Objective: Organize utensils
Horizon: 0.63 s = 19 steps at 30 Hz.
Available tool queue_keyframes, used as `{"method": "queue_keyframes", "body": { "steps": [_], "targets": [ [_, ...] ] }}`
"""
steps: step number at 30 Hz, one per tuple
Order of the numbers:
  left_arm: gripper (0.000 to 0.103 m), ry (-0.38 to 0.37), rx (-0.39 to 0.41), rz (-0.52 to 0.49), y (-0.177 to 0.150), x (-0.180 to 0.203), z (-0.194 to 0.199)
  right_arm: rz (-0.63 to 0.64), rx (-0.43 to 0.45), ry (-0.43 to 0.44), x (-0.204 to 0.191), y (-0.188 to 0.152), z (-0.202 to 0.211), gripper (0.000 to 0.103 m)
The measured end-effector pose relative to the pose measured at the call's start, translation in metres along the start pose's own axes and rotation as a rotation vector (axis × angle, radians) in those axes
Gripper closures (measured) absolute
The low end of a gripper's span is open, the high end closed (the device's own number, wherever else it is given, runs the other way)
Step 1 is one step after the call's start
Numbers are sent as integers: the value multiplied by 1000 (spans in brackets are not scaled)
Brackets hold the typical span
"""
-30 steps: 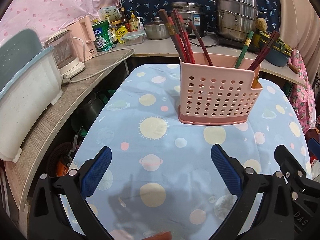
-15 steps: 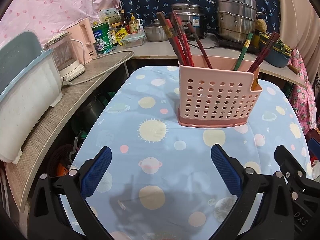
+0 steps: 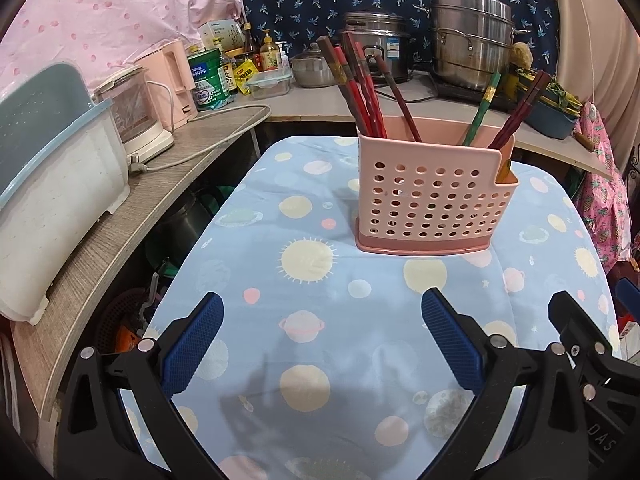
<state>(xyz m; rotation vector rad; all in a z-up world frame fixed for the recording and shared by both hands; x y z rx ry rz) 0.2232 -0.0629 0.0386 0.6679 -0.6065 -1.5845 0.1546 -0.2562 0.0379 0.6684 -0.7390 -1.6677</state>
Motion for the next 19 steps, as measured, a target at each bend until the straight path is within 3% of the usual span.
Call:
{"method": "queue_keyframes", "body": {
  "steps": [19],
  "targets": [
    [8,0,-6,5,-2,-2,5,6,9,-4,-2,-1,7,7]
  ]
}}
Point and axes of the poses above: each gripper's, at about its wrist camera, not at the fingertips, and z roughly against the way its jaws point, x to its right, y to its top, the point moved 6 cm from there along -z, roughly the way its jaws point, and after that the axes turned 1 degree about z, right-handed, at the moved point
